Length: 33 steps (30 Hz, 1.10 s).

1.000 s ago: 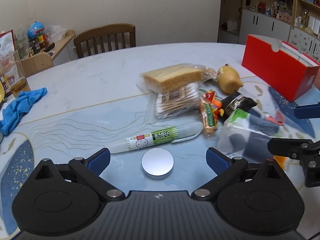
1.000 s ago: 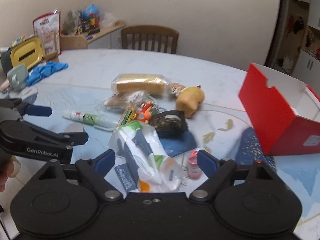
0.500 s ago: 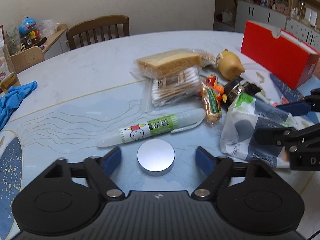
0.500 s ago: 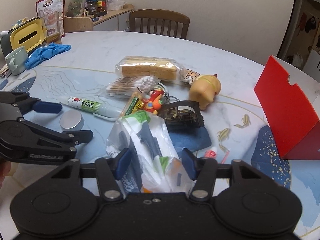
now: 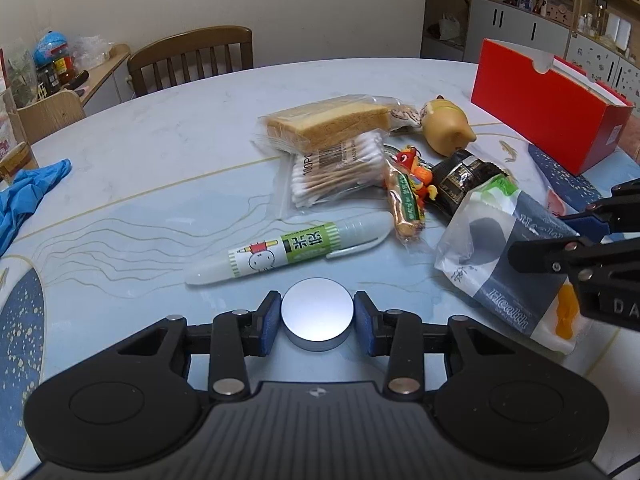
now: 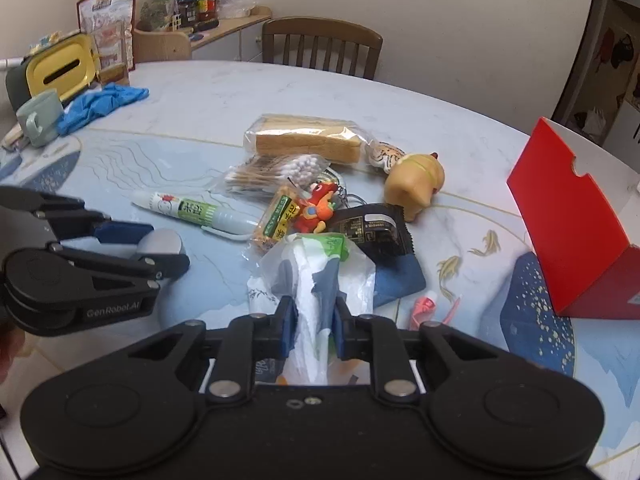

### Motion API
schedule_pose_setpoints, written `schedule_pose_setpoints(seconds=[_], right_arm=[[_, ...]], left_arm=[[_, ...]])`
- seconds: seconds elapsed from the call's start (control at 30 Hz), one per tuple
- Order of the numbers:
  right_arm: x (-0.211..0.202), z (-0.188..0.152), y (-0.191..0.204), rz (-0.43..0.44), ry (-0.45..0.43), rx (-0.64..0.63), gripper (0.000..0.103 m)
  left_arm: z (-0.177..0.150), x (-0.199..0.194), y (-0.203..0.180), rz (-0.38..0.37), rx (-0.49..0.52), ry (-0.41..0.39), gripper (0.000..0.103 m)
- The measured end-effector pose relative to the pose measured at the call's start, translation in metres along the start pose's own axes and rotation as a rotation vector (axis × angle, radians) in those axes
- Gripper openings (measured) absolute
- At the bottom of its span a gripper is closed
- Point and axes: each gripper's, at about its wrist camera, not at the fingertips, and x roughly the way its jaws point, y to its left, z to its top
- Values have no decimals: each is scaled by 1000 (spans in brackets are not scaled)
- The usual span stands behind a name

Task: Organize objects
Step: 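Grasp the white-green wipe pack with the right tool while the left grasps the silver tin, then carry the wipe pack and silver tin with both tools into the red box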

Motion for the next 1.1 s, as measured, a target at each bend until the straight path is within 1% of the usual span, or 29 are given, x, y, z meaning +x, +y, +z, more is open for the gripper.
schedule_pose_setpoints(seconds=[0.2,0.27,0.43,0.57,0.83,1.1], right_arm=[[-27,4,-12,16,-35,48,19],[-37,5,-19,23,-45,65,19],[-60,10,-44,27,-58,100,19],[-77,15,-68,27,-84,96,19],[-105,27,-137,38,-140,81,19],[-115,34,-220,25,-169,69,19]], left_arm=[[7,-22,-8,-15,-17,-8,38],[12,-31,-14,-23,-9,-16,38],[34,-52,-40,-34,32,-44,38],[57,-65,-68,-47,67,-76,38],[107,-73,-132,-72,101,-123,38],[156,-58,-199,-93,98,-152,38]])
